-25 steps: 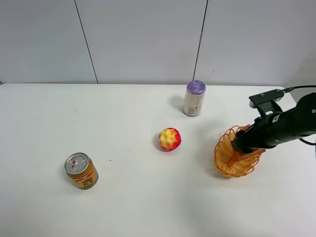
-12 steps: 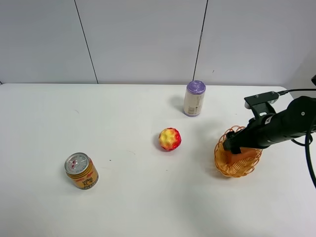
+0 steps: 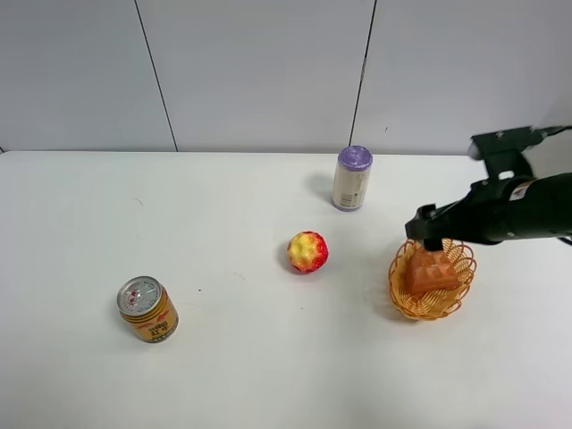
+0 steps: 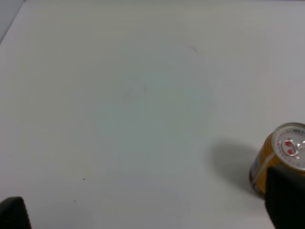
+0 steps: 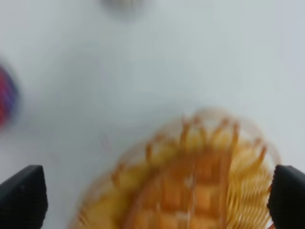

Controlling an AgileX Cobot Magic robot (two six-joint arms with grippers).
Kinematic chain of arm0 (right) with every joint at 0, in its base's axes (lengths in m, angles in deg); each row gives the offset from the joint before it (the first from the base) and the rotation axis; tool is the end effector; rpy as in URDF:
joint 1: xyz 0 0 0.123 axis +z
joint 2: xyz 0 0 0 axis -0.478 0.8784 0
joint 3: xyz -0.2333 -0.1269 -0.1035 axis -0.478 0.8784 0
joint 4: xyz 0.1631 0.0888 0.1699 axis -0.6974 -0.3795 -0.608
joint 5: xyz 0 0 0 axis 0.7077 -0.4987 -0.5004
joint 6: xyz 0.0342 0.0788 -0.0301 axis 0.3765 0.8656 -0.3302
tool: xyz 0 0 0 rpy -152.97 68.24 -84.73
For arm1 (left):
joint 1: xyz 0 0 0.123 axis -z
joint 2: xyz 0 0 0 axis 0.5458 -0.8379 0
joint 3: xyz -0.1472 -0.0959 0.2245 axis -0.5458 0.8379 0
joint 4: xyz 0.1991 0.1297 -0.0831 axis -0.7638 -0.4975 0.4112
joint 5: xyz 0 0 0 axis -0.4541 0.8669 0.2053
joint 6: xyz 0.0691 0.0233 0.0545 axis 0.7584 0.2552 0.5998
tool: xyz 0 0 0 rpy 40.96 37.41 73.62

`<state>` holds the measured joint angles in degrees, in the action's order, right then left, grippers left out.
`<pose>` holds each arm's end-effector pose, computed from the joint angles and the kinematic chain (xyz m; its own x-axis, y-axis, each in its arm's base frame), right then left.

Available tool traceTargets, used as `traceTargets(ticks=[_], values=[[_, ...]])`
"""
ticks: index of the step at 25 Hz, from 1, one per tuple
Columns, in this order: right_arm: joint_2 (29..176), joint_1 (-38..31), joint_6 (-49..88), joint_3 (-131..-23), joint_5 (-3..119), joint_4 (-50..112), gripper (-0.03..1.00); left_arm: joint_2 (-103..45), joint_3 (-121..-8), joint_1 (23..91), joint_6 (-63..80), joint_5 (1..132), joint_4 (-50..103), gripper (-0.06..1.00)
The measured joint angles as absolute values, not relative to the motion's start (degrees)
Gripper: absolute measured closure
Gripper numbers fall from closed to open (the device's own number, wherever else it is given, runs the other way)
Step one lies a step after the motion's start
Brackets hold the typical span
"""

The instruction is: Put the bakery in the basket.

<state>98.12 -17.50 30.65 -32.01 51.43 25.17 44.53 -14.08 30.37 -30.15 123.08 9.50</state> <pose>0.2256 0.0502 0.2366 -0.6867 -0.1028 -0.7197 -0.2160 0.9741 0.0669 -0.0066 0.0046 0.2793 -0.4340 -0.0672 -0.8984 -0.1156 0.9931 -0.0184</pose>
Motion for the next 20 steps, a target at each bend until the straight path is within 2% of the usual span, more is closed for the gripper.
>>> traceTargets(ticks=[6, 10, 14, 20], values=[[74.38, -17.94, 31.0, -32.01, 44.98, 23.55, 0.05, 44.53, -14.08, 30.37, -30.15, 123.08, 9.5, -0.05], [62.1, -21.82, 35.05, -32.01, 36.92, 28.16, 0.05, 44.53, -14.08, 30.37, -30.15, 123.08, 9.5, -0.05], [54.16, -26.4, 37.43, -32.01, 25.86, 33.9, 0.05, 44.53, -14.08, 30.37, -30.15, 123.08, 9.5, -0.05], [44.4, -27.42, 38.56, -29.08, 18.6, 33.81, 0.05, 44.53, -14.08, 30.37, -30.15, 123.08, 9.5, -0.05]])
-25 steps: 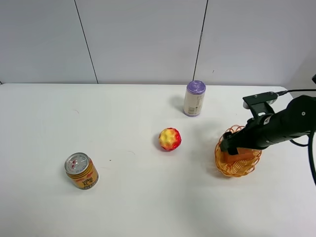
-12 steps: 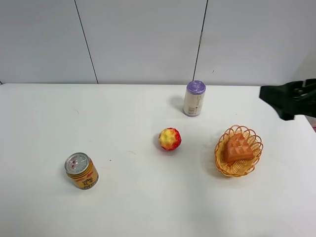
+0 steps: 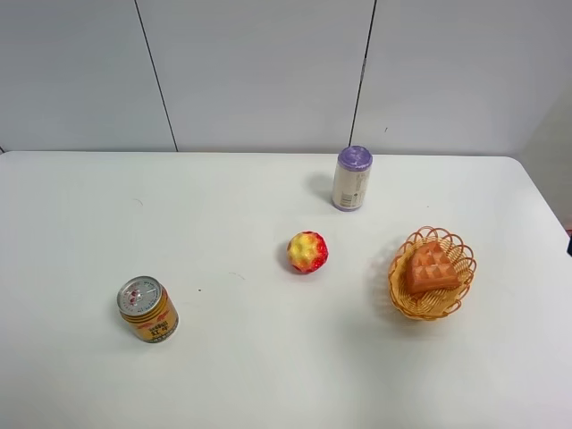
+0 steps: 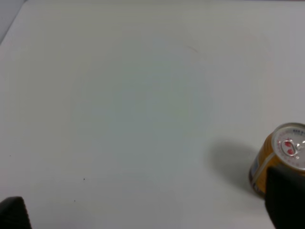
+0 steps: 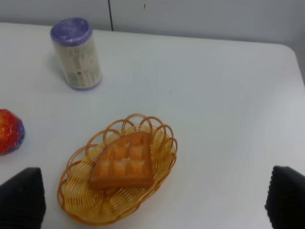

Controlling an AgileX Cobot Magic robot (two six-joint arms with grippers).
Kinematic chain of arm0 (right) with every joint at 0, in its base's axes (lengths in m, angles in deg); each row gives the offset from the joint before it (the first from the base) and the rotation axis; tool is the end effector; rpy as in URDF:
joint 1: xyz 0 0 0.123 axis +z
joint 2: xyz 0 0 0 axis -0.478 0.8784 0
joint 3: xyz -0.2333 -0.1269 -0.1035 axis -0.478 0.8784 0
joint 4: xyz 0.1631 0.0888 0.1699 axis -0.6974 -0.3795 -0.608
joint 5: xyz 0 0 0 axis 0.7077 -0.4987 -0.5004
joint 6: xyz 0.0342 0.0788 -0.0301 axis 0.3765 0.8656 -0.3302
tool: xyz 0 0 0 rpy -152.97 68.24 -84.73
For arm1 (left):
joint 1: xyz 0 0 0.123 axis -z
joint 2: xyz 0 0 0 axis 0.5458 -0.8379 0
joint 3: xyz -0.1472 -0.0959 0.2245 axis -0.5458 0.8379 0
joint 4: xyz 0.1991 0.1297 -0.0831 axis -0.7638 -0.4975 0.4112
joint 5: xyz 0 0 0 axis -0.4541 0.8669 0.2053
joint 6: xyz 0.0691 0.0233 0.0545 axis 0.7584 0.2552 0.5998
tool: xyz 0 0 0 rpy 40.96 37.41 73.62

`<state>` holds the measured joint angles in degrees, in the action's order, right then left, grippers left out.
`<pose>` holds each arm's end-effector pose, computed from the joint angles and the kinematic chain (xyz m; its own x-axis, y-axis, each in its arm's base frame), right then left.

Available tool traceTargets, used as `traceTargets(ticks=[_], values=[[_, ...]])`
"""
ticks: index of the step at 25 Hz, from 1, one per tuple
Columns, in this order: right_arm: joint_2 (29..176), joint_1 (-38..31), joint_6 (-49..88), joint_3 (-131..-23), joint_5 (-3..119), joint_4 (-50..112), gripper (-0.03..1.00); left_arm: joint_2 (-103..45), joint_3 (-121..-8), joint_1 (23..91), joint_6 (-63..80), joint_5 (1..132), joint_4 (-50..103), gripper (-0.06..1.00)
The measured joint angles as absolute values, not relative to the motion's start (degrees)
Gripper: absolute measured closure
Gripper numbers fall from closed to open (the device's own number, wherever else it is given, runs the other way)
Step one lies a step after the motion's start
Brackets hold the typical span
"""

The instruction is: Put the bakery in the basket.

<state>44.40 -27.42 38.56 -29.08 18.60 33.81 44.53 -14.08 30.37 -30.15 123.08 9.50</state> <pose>0.0432 0.0072 0.3095 -0.4409 -0.0129 -0.8975 -0.0831 0.9962 0.0265 -0.0066 0.0046 0.2793 -0.4340 -0.0672 -0.8984 -0.1156 0.9931 -0.0184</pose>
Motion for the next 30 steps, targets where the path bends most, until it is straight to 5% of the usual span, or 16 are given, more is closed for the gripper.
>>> traceTargets(ticks=[10, 30], values=[[28.96, -27.42, 42.82, -27.77, 1.95, 42.11, 0.09, 44.53, -14.08, 30.37, -30.15, 123.08, 9.5, -0.05], [28.96, -27.42, 42.29, -24.03, 6.44, 39.07, 0.1, 44.53, -14.08, 30.37, -30.15, 123.08, 9.45, -0.05]])
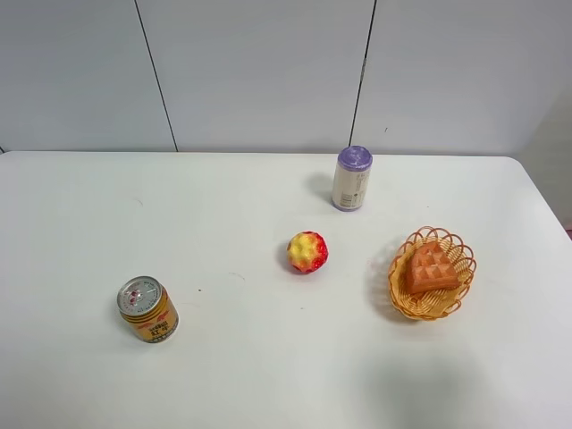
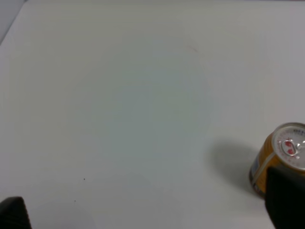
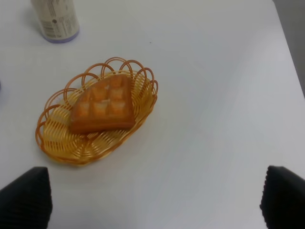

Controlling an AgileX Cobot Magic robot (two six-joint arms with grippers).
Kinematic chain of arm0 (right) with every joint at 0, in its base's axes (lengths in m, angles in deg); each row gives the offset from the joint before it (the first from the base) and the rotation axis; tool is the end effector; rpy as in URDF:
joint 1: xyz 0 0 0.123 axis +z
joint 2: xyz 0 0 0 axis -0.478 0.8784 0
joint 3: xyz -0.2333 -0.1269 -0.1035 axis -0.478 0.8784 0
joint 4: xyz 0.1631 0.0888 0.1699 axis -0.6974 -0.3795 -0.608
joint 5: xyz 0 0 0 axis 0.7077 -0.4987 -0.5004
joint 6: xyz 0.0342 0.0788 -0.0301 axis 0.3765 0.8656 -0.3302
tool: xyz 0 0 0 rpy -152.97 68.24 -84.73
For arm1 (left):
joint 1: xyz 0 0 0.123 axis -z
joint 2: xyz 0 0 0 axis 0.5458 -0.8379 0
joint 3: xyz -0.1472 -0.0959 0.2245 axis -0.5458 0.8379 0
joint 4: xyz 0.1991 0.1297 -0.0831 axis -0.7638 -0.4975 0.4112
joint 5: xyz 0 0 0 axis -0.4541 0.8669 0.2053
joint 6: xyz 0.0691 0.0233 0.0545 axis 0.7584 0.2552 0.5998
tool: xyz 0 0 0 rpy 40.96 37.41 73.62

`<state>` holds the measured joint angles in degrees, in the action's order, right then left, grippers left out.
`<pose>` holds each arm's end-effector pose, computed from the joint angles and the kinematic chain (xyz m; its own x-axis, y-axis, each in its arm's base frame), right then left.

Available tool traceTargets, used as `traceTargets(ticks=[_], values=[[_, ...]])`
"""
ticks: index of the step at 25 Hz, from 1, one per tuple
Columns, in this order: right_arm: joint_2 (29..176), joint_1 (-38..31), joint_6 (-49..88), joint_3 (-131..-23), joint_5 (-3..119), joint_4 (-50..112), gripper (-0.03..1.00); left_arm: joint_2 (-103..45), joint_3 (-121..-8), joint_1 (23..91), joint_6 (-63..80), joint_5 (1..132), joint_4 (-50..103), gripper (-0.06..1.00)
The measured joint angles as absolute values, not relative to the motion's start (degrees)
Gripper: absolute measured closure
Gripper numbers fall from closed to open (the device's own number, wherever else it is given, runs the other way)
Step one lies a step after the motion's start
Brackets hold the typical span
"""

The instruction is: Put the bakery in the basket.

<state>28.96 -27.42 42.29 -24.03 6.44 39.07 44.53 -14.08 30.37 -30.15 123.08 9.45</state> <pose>-0.0026 0.0001 0.2714 -0.4706 -0.0094 -0.8823 -0.0198 0.9998 -0.0001 -0.0066 0.0046 0.2793 -0.4340 -0.0668 -0.8984 -0.1160 0.9931 -0.0177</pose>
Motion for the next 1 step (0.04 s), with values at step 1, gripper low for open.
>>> traceTargets(ticks=[1], values=[[28.96, -27.42, 42.29, -24.03, 6.44, 39.07, 0.1, 44.53, -14.08, 30.37, -30.15, 123.08, 9.45, -0.05]])
